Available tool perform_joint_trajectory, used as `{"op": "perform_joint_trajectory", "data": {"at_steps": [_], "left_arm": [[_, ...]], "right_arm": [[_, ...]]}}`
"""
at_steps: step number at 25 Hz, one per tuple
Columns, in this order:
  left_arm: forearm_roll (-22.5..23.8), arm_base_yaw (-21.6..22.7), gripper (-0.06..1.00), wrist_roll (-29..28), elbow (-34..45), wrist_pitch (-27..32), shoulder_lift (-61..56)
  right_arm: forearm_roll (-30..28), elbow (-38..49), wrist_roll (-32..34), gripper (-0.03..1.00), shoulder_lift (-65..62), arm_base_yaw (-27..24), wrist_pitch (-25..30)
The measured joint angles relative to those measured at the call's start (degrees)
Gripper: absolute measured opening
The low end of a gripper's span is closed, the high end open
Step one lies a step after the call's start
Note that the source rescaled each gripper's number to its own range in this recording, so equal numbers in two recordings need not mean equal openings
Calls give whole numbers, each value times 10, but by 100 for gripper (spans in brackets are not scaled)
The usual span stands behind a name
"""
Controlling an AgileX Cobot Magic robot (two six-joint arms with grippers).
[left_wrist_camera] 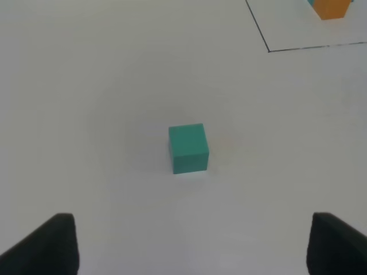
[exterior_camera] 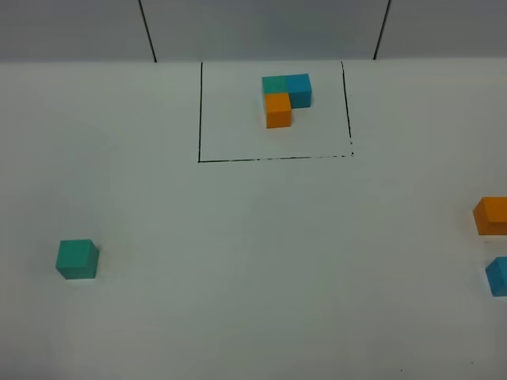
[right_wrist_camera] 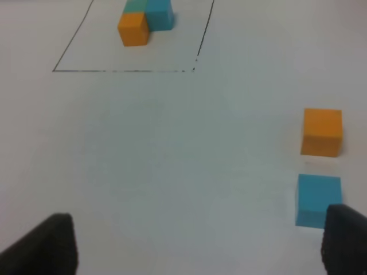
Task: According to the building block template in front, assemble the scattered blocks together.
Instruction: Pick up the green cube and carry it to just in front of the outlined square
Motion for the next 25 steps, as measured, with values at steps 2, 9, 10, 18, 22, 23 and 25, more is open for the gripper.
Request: {"op": "perform_joint_trajectory", "data": {"at_steps": [2, 9, 10, 18, 22, 23, 25], "left_arm": [[0, 0, 79, 0, 0, 0, 0], [0, 0, 79, 0, 0, 0, 0], [0, 0, 79, 0, 0, 0, 0], [0, 0, 78, 0, 0, 0, 0], [0, 0, 78, 0, 0, 0, 0], [0, 0, 78, 0, 0, 0, 0], [0, 0, 78, 0, 0, 0, 0]], "right_arm": [[0, 0, 0, 73, 0, 0, 0], [0, 0, 0, 73, 0, 0, 0], [0, 0, 0, 73, 0, 0, 0], [0, 0, 0, 73, 0, 0, 0], [0, 0, 0, 73, 0, 0, 0], [0, 0, 0, 73, 0, 0, 0], [0, 0, 0, 73, 0, 0, 0]]}}
